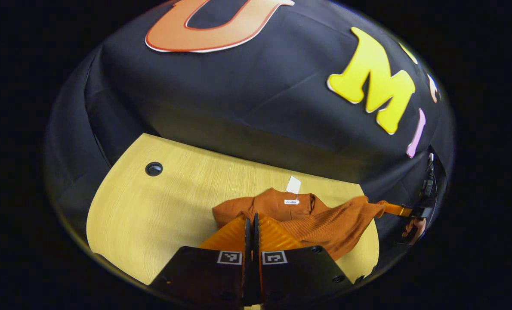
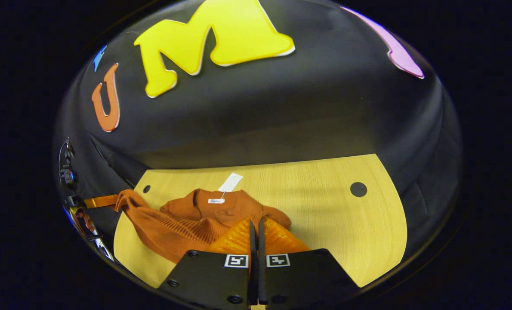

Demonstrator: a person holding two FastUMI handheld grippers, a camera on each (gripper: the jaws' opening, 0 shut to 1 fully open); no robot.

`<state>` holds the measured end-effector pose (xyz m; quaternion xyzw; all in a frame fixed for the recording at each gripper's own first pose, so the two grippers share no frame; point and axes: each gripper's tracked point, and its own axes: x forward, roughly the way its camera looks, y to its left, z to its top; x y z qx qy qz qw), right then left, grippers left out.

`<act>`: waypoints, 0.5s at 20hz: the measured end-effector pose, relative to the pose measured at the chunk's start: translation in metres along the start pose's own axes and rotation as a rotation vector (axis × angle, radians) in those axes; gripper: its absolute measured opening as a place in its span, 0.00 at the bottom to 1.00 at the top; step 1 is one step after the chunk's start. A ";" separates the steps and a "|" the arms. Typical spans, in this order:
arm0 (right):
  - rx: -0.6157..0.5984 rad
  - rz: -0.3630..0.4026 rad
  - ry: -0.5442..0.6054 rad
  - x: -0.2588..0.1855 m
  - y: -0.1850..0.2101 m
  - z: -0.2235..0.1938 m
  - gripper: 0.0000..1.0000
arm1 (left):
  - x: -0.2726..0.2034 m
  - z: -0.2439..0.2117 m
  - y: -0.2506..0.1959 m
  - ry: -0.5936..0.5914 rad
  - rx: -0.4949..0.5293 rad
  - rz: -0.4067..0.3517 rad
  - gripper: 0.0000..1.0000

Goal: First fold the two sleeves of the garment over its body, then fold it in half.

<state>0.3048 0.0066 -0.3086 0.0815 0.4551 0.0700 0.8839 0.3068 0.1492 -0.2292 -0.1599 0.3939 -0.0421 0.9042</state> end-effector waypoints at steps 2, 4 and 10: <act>-0.001 -0.010 0.026 0.043 -0.008 0.001 0.00 | 0.041 -0.001 0.007 0.032 -0.002 0.013 0.03; 0.008 -0.017 0.052 0.080 -0.015 -0.006 0.01 | 0.079 -0.008 0.012 0.075 -0.014 0.031 0.03; 0.032 -0.039 0.085 0.142 -0.027 -0.027 0.00 | 0.144 -0.036 0.035 0.130 -0.011 0.103 0.03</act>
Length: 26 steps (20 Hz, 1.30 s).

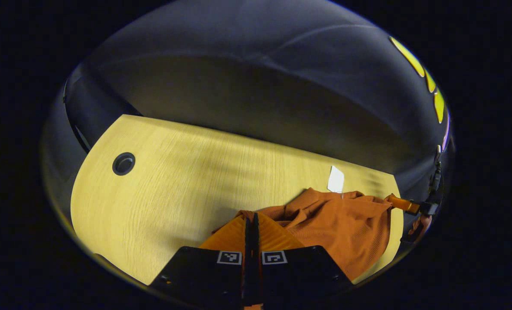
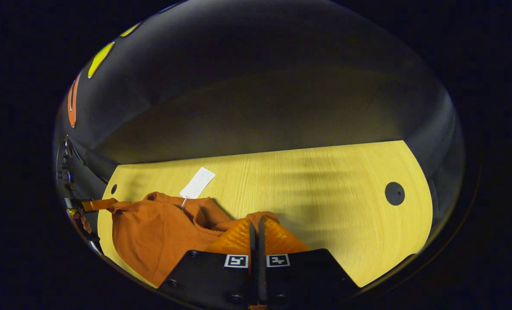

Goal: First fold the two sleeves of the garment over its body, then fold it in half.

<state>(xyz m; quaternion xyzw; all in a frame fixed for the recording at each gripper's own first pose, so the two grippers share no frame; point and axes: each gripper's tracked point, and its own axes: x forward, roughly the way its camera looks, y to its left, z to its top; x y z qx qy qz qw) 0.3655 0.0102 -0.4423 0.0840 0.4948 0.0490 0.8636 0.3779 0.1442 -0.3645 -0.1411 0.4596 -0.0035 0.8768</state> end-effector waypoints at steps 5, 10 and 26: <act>0.003 0.009 -0.030 0.000 0.001 0.004 0.16 | 0.001 0.010 0.002 -0.056 -0.039 0.005 0.63; -0.006 -0.037 -0.120 -0.042 -0.007 0.017 0.63 | -0.036 0.035 0.002 -0.159 -0.029 0.031 0.98; -0.176 -0.020 -0.685 -0.384 0.147 -0.028 0.97 | -0.335 0.031 -0.086 -0.736 0.194 -0.003 0.97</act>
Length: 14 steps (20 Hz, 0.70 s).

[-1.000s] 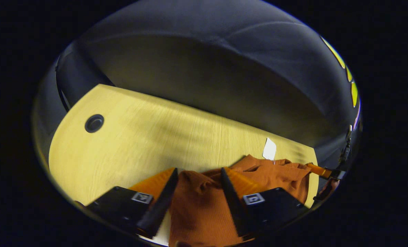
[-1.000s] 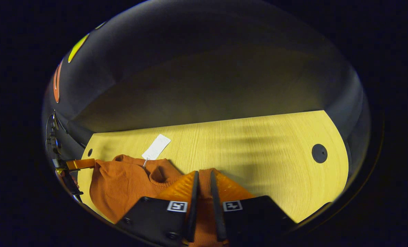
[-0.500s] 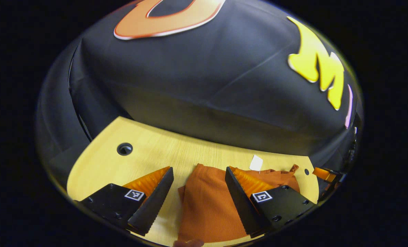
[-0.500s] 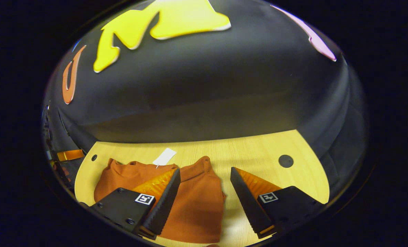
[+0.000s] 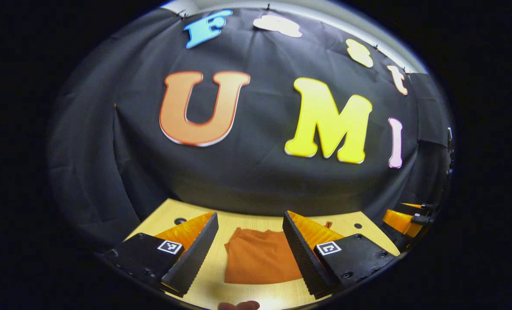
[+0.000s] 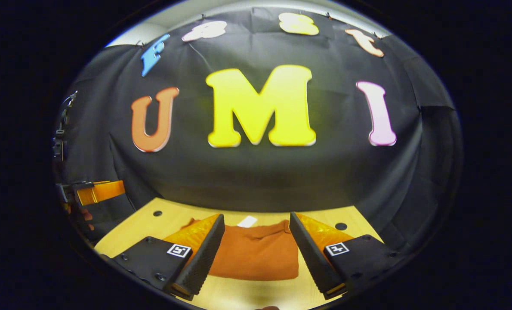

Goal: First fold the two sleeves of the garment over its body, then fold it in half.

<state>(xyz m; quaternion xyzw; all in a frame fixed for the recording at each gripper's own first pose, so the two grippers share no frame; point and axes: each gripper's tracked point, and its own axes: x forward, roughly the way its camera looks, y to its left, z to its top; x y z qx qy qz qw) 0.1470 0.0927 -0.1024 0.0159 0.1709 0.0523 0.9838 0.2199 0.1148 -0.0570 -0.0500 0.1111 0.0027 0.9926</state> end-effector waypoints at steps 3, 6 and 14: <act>0.003 -0.003 -0.090 -0.049 0.014 0.024 0.93 | -0.048 0.028 -0.008 -0.103 0.009 -0.005 1.00; 0.016 -0.001 -0.142 -0.083 0.021 0.033 0.93 | -0.083 0.033 -0.015 -0.149 -0.017 -0.007 0.97; 0.019 0.005 -0.114 -0.128 0.019 0.000 0.96 | -0.136 0.009 -0.036 -0.188 0.036 0.012 0.97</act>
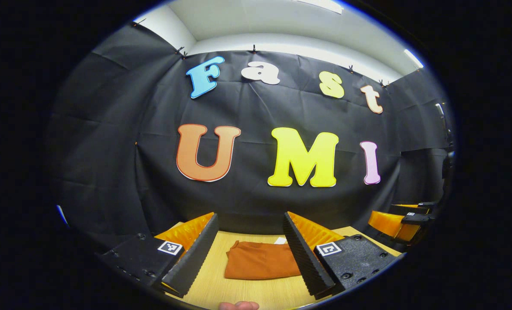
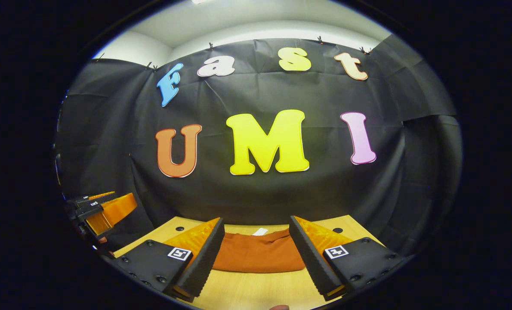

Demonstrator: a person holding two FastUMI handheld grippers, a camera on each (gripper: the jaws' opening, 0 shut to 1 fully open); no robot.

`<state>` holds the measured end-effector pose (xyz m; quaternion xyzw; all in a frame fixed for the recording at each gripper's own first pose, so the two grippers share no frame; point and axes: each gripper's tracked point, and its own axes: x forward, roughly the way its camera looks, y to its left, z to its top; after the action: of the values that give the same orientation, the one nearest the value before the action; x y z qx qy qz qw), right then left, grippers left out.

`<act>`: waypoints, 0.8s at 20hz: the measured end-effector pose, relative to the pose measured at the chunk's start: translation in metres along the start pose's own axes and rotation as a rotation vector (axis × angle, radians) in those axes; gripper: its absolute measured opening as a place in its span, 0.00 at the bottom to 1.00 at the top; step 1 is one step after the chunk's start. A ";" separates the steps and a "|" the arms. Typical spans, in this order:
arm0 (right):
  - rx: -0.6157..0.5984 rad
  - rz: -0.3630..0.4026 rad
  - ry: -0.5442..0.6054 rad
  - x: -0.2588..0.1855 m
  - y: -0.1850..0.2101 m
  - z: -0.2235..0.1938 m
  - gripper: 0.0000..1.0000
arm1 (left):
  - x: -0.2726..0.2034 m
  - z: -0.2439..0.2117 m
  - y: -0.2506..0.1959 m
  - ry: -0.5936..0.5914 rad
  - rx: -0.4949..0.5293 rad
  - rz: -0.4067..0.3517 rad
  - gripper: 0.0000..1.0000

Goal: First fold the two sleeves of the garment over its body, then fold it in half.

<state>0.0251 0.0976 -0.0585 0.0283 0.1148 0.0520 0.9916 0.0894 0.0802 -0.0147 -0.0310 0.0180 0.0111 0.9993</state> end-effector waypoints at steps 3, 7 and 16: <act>-0.007 0.022 -0.015 -0.008 0.003 0.000 0.96 | -0.008 -0.011 -0.005 0.021 0.001 0.005 0.97; -0.018 0.041 -0.029 -0.010 0.001 0.003 0.93 | -0.008 -0.015 -0.005 0.029 -0.007 0.025 0.97; -0.022 0.091 -0.053 -0.002 0.000 0.011 0.96 | -0.012 -0.008 -0.002 0.017 0.021 0.060 0.97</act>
<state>0.0252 0.0966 -0.0475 0.0239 0.0866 0.0974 0.9912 0.0776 0.0779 -0.0217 -0.0200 0.0277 0.0407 0.9986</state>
